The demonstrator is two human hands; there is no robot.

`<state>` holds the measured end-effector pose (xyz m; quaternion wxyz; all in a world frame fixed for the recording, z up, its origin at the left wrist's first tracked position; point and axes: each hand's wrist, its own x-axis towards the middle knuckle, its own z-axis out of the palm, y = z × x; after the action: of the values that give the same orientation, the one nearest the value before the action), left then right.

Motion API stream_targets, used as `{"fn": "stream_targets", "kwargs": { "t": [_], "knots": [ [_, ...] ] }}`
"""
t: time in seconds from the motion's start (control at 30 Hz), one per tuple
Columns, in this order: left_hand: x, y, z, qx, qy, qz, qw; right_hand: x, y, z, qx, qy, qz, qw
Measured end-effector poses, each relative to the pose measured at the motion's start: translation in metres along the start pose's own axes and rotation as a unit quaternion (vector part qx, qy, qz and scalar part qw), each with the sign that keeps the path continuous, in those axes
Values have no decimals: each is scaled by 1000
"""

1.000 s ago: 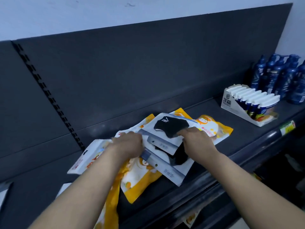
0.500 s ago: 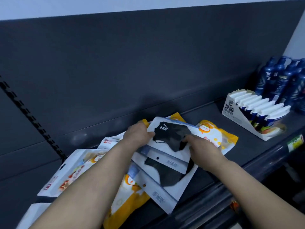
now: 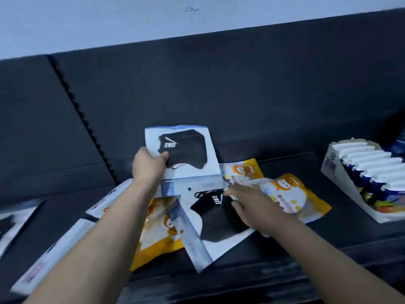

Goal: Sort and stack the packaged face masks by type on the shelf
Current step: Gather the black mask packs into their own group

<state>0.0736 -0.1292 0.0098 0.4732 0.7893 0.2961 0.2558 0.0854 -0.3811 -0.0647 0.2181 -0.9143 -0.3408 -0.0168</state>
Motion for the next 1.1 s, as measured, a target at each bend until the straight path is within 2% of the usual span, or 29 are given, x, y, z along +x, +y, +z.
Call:
{"fn": "stream_targets", "kwargs": {
  "t": [0.1,0.2,0.3,0.37,0.47,0.67,0.77,0.97,1.1],
  "knots": [
    [-20,-11,-32,23,91,-17,995,-2,-9,8,-39,-99,-77,991],
    [-42,-27,-52,7,141,-29,990,1,-14,15,-148,-111,-60,981],
    [-59,-41,-64,-9,174,-67,982,7,-25,18,-96,-130,-57,985],
    [-67,-46,-67,-24,173,-100,980,15,-28,17,-54,-106,-70,990],
    [-75,-50,-72,-51,191,-140,970,31,-27,12,-74,-47,-99,991],
    [-78,-61,-90,-70,246,-159,954,66,-40,15,-122,-207,-116,964],
    [-78,-62,-92,-68,242,-156,955,77,-39,21,-132,-234,-110,957],
    [-72,-52,-81,-74,233,-144,959,83,-13,-1,-187,-144,-16,972],
    [-63,-44,-68,-86,220,-121,964,82,16,-33,-27,-59,112,992]
  ]
}}
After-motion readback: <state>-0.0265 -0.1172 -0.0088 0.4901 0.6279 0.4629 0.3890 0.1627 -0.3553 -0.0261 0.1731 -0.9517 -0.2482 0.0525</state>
